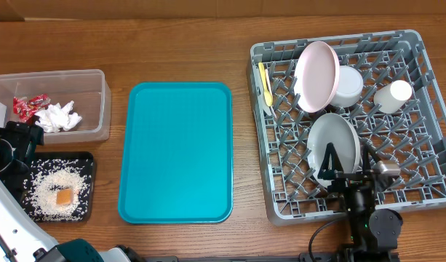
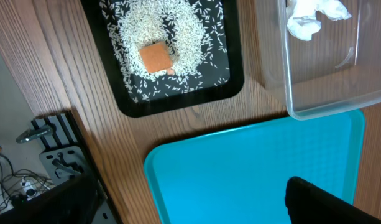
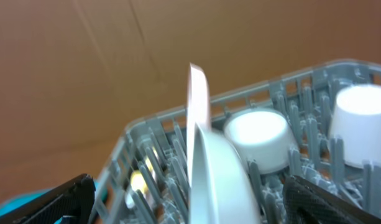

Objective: Sort waste into correct bins and load items into the dishwasher rack

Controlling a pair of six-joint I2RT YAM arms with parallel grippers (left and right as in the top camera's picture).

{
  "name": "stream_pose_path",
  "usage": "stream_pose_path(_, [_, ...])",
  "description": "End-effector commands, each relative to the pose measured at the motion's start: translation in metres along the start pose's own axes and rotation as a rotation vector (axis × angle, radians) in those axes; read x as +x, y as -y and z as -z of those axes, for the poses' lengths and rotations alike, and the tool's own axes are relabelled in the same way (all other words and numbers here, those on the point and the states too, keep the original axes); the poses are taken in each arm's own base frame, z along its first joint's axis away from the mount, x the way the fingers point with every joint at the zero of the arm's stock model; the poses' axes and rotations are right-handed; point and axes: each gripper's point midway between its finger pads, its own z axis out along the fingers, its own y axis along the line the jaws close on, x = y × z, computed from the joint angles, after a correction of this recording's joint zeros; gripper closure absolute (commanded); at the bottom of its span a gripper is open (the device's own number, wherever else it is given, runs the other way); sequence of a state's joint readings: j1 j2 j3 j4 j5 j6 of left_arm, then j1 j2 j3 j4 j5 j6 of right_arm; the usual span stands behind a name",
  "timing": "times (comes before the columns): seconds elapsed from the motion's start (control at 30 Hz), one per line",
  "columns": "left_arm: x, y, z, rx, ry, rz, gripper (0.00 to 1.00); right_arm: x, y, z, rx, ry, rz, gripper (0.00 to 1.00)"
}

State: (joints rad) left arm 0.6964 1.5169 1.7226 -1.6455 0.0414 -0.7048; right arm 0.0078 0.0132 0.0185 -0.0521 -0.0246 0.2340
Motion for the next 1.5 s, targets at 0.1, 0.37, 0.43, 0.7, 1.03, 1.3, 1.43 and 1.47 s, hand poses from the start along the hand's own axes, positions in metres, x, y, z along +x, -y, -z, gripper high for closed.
stream_pose_path(0.1, [-0.0018,-0.0014,-0.0004,-0.006,0.005,0.018,0.0,0.0097,0.0027,0.0002,0.005,-0.03,0.043,0.0])
stream_pose_path(0.37, [-0.0018,-0.0014,-0.0004,-0.006,0.005,0.018,0.0,0.0096,0.0026,0.0002,0.005,-0.029,0.043,0.0])
stream_pose_path(0.43, [-0.0018,-0.0014,-0.0004,-0.006,0.005,0.018,0.0,0.0096,0.0026,0.0002,0.005,-0.029,0.044,0.0])
stream_pose_path(0.7, [-0.0018,-0.0014,-0.0004,-0.006,0.005,0.018,0.0,0.0096,0.0026,0.0002,0.005,-0.029,0.043,0.0])
stream_pose_path(1.03, [-0.0018,-0.0014,-0.0004,-0.006,0.005,0.018,0.0,0.0092,0.0036,0.0002,0.01,-0.027,0.044,0.0])
stream_pose_path(1.3, [-0.0018,-0.0014,-0.0004,-0.006,0.005,0.018,0.0,0.008,0.0103,0.0003,0.048,-0.022,0.145,0.0])
stream_pose_path(1.43, [-0.0018,-0.0014,-0.0004,-0.006,0.005,0.018,0.0,0.0079,0.0102,0.0003,0.047,-0.022,0.166,0.0])
stream_pose_path(1.47, [-0.0018,-0.0014,-0.0004,-0.006,0.005,0.018,0.0,0.0079,0.0101,0.0003,0.047,-0.022,0.166,0.0])
